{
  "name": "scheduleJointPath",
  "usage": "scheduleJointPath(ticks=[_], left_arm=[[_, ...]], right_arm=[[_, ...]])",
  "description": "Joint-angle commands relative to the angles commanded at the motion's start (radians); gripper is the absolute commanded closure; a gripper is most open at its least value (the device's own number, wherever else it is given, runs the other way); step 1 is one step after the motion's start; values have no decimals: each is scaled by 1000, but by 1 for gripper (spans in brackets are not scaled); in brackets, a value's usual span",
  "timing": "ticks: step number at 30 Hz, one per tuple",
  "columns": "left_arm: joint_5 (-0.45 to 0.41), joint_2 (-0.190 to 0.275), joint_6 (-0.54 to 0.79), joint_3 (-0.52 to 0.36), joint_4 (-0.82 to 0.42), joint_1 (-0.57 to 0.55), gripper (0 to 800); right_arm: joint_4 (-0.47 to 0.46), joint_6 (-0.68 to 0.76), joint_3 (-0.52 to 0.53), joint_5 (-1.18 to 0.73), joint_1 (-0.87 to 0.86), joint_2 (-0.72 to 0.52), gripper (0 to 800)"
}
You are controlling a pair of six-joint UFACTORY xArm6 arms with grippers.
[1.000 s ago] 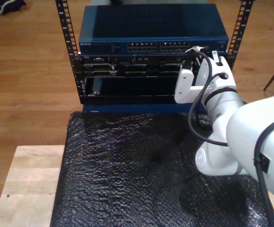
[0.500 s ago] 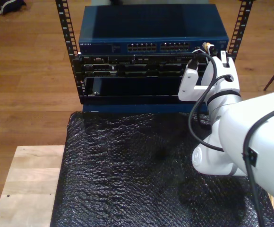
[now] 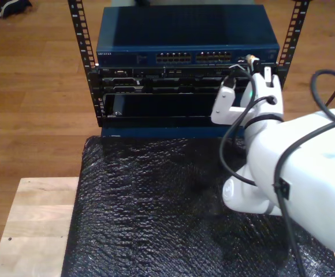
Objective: Grab the cable and plug it in
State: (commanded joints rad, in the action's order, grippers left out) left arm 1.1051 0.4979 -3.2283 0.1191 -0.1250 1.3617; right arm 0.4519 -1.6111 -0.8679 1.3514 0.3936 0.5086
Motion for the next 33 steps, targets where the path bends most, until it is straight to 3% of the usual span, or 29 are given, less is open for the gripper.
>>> scheduleJointPath(ticks=[22,33], left_arm=[[0,0,0,0,0,0,0],[0,0,0,0,0,0,0]], right_arm=[[46,-18,-236,66,41,192,800],[87,-46,-253,58,55,201,800]])
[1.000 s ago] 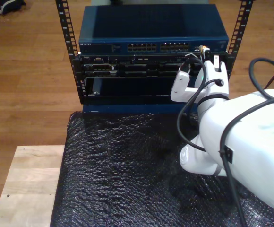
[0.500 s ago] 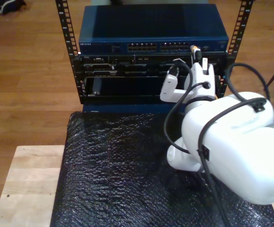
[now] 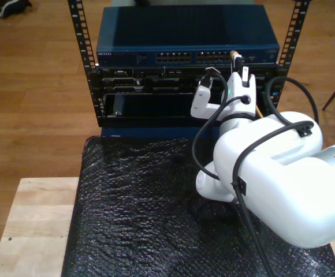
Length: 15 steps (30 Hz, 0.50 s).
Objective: Grab the cable and plug it in
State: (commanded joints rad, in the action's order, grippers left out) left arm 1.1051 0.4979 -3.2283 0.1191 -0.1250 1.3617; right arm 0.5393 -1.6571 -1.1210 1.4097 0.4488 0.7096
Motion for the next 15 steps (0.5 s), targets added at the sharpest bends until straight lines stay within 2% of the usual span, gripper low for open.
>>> scheduleJointPath(ticks=[15], left_arm=[[0,0,0,0,0,0,0]], right_arm=[[-2,-35,6,-46,2,2,800]])
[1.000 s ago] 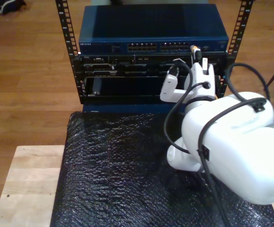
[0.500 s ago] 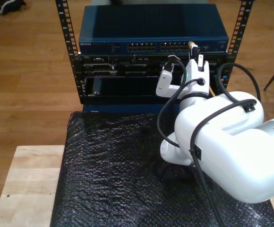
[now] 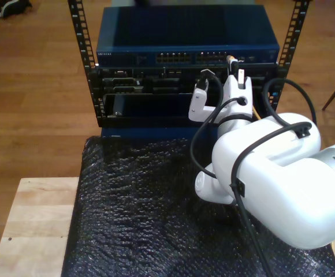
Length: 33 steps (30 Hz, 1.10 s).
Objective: Grab the cable and plug it in
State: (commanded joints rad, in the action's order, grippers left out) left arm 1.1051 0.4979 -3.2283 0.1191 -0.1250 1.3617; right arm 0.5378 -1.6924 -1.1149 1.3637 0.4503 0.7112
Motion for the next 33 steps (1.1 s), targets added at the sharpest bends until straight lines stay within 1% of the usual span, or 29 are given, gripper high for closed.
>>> scheduleJointPath(ticks=[33], left_arm=[[0,0,0,0,0,0,0]], right_arm=[[-3,-12,-11,-32,-9,0,800]])
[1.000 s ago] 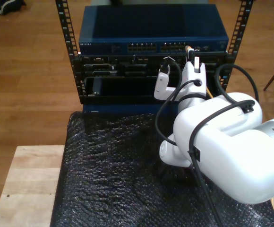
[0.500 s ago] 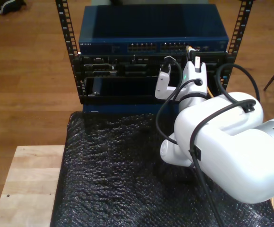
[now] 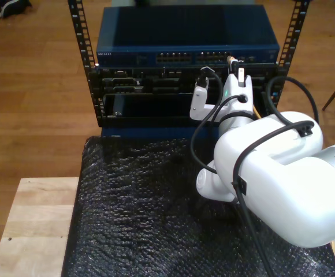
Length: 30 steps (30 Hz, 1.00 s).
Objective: Grab the cable and plug it in
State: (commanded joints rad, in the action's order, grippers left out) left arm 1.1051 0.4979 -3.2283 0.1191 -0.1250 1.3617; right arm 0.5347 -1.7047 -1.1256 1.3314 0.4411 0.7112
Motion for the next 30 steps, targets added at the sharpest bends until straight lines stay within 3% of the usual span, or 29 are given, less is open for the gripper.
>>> scheduleJointPath(ticks=[30], left_arm=[[0,0,0,0,0,0,0]], right_arm=[[-6,-28,-18,0,-6,3,800]])
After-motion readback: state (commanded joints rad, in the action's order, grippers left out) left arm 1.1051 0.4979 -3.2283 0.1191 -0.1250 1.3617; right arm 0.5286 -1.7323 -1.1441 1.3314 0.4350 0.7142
